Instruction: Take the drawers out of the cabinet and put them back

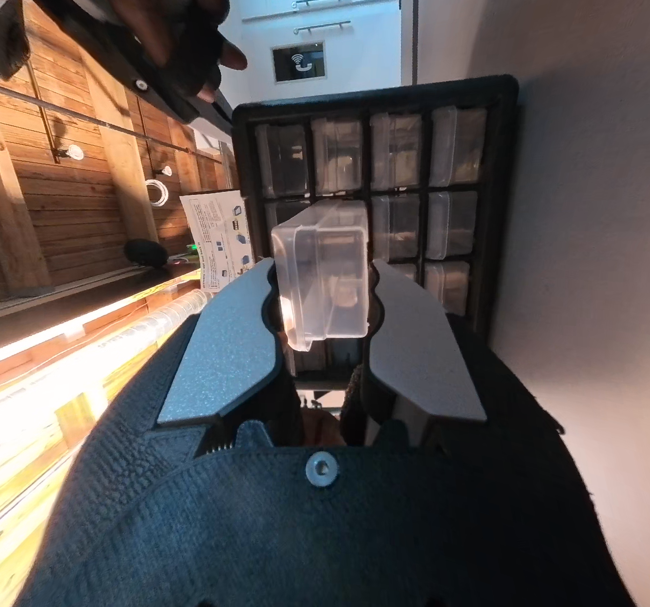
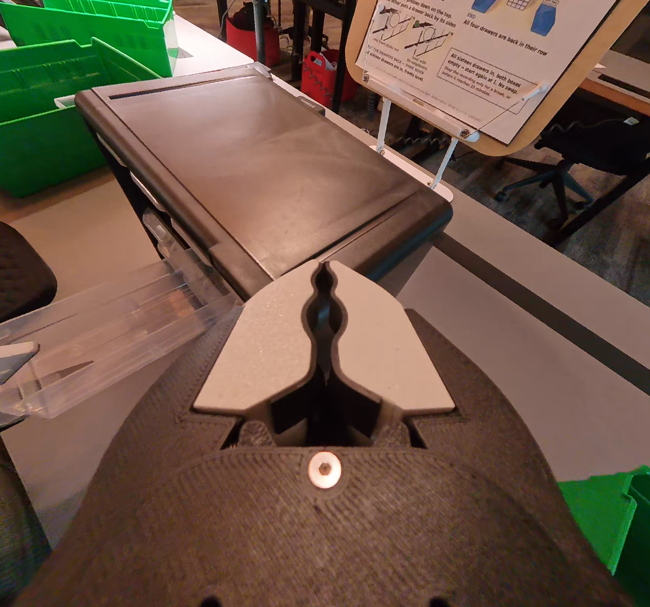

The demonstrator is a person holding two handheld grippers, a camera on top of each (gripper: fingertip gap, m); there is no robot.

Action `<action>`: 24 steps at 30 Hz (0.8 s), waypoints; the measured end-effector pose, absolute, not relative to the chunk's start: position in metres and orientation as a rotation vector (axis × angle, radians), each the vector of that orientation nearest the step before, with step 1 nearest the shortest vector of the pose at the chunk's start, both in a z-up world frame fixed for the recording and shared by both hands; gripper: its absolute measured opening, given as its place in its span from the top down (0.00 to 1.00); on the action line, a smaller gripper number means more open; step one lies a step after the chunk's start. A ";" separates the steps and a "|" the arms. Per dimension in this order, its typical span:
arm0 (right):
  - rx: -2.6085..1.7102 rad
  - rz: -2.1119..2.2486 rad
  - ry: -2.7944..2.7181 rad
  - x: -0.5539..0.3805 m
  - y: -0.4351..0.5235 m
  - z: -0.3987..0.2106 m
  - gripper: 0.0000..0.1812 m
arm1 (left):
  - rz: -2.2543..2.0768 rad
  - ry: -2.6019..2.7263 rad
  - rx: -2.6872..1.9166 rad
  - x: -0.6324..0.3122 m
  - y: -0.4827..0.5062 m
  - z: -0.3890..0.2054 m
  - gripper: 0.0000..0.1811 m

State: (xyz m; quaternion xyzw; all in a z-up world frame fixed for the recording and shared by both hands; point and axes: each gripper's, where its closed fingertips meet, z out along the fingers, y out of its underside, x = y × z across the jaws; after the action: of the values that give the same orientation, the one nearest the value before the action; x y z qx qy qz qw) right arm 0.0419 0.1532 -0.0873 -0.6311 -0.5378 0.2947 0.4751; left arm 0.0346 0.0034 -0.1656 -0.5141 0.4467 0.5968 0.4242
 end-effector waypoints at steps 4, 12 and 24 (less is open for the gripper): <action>-1.538 0.709 -1.314 0.042 0.153 -0.087 1.00 | 1.514 1.098 -1.282 0.029 0.012 -0.166 0.74; -1.528 0.701 -1.303 0.042 0.153 -0.087 1.00 | 1.552 1.082 -1.273 0.014 0.041 -0.168 0.74; -1.518 0.695 -1.304 0.042 0.153 -0.087 0.99 | 1.446 1.054 -1.367 -0.001 0.076 -0.171 0.71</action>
State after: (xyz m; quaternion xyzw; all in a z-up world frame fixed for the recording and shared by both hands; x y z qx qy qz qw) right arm 0.0424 0.1535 -0.0868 -0.6249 -0.5367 0.2860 0.4896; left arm -0.0014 0.0764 -0.1710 -0.5479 0.4226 0.5796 0.4303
